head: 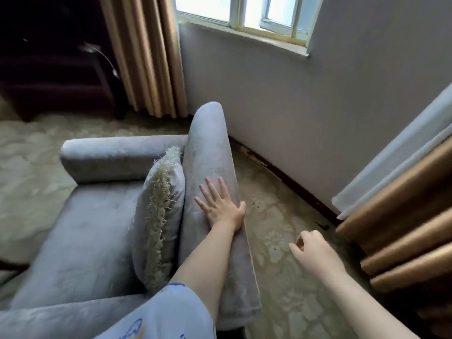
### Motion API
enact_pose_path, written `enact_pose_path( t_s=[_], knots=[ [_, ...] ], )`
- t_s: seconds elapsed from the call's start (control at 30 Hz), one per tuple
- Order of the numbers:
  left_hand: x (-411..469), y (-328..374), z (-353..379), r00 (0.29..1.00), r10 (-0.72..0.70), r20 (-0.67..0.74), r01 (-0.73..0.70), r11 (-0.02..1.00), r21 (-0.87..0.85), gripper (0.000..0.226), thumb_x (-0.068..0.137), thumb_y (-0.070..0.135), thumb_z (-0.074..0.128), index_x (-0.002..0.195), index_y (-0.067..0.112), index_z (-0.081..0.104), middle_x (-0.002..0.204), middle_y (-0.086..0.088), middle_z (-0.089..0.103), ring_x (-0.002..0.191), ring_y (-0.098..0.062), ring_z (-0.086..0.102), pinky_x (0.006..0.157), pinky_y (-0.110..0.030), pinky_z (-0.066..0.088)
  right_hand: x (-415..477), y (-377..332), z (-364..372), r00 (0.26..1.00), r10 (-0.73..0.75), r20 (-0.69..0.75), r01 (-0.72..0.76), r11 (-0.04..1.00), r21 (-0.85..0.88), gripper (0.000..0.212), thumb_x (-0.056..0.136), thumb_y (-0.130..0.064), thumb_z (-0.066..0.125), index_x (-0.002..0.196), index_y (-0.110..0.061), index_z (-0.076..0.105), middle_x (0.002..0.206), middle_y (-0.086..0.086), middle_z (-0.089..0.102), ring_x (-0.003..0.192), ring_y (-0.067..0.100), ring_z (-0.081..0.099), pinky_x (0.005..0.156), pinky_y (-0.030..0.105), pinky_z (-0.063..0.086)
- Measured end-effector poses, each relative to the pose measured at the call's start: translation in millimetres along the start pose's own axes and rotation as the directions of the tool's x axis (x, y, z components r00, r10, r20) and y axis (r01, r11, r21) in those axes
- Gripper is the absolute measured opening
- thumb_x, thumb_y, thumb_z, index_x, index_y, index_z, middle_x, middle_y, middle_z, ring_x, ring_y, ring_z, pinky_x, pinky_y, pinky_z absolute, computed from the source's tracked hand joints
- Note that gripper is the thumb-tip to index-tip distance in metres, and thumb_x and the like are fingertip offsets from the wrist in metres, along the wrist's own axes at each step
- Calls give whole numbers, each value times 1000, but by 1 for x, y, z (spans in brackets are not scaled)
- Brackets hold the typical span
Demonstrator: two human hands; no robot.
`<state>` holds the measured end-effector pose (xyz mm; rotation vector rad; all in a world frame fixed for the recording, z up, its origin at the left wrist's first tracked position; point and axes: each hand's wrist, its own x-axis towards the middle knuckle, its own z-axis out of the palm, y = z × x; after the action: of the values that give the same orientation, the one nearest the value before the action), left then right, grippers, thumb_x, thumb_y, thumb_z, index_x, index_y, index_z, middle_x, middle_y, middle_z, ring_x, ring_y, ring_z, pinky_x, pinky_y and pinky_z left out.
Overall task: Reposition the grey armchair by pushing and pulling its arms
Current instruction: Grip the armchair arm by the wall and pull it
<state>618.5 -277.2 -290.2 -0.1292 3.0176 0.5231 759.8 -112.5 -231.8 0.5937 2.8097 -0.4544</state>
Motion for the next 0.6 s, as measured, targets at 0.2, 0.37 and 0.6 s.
enact_pose_path(
  t_s=[0.2,0.37,0.6],
  knots=[
    [3,4,-7,994,-43,100,42,999,13,97,82,66,40,148,19,-15,153,-19,-22,141,-34,-17,110,-55,-8,40,9,-60,959,-282,-41,276,954,-116,20,90,-40,47,84,-22,52,86,-6,44,76,13,51,62,30,42],
    [1,6,1,997,-42,69,38,998,59,93,84,59,41,148,20,-14,154,-19,-20,142,-35,-15,111,-55,-4,110,-37,-73,901,-434,-5,428,890,-156,20,91,-37,45,86,-19,53,90,-1,46,78,18,53,61,32,44],
    [7,-3,13,998,-26,60,24,999,43,89,85,59,39,147,26,-16,153,-12,-26,140,-27,-23,110,-51,-12,214,-130,-62,721,-691,44,687,707,-169,17,88,-38,45,80,-23,48,84,-4,43,72,17,51,57,31,42]
  ],
)
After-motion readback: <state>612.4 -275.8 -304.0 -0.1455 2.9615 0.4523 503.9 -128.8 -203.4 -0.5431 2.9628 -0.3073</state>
